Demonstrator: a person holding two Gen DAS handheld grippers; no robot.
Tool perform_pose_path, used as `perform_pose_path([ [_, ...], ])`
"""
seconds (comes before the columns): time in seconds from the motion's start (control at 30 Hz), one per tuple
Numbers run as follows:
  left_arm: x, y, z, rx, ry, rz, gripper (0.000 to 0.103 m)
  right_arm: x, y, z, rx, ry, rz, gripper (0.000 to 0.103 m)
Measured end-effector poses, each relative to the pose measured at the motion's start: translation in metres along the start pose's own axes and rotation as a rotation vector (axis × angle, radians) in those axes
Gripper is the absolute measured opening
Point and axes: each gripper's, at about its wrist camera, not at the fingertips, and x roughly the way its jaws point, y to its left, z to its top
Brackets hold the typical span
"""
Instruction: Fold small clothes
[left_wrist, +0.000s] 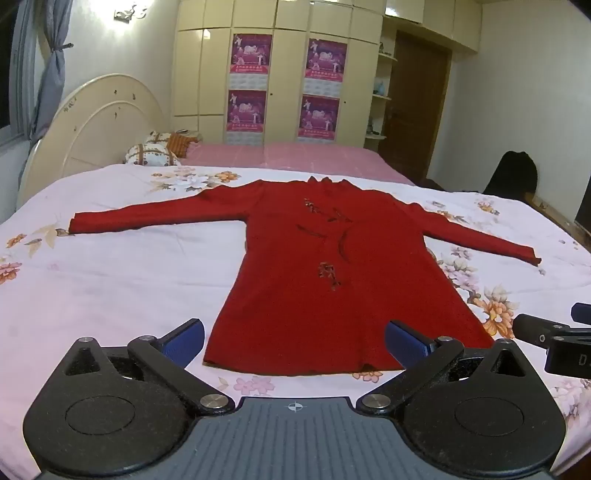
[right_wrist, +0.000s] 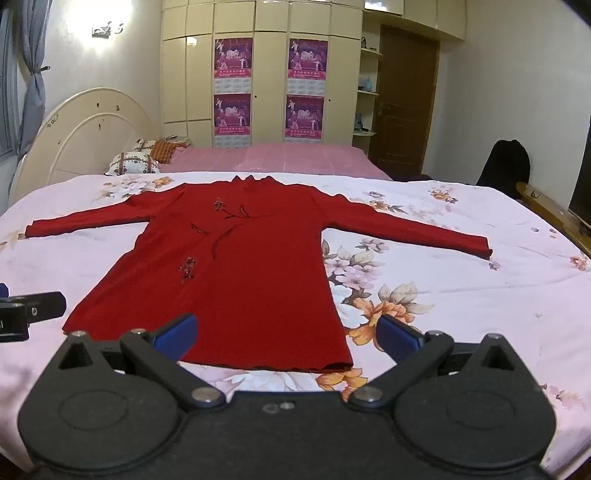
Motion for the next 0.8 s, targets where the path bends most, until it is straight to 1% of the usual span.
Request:
perform_pose_path([
  [0.27, 0.0024, 0.0030, -0.0013, 0.011, 0.011, 0.005, 0.103, -0.0015, -0.0012, -0.0009, 0.008, -0.008, 0.005, 0.102],
  [0.3, 0.0033, -0.0033, -0.0023, 0.014, 0.012, 0.009, 0.103, -0.0019, -0.0019, -0.0010, 0.010, -0.010, 0.005, 0.102],
  [0.4, 0.0015, -0.0030, -0.0049, 0.019, 0.006, 0.017, 0.103, 0.0047, 0.0039, -0.0033, -0.001, 0.001, -0.010, 0.102],
  [0.8, 0.0016, -0.0057, -0.0039, 0.025, 0.005, 0.008, 0.103, -0.0011, -0.0018, -0.0031, 0.009, -0.003, -0.013, 0.102],
])
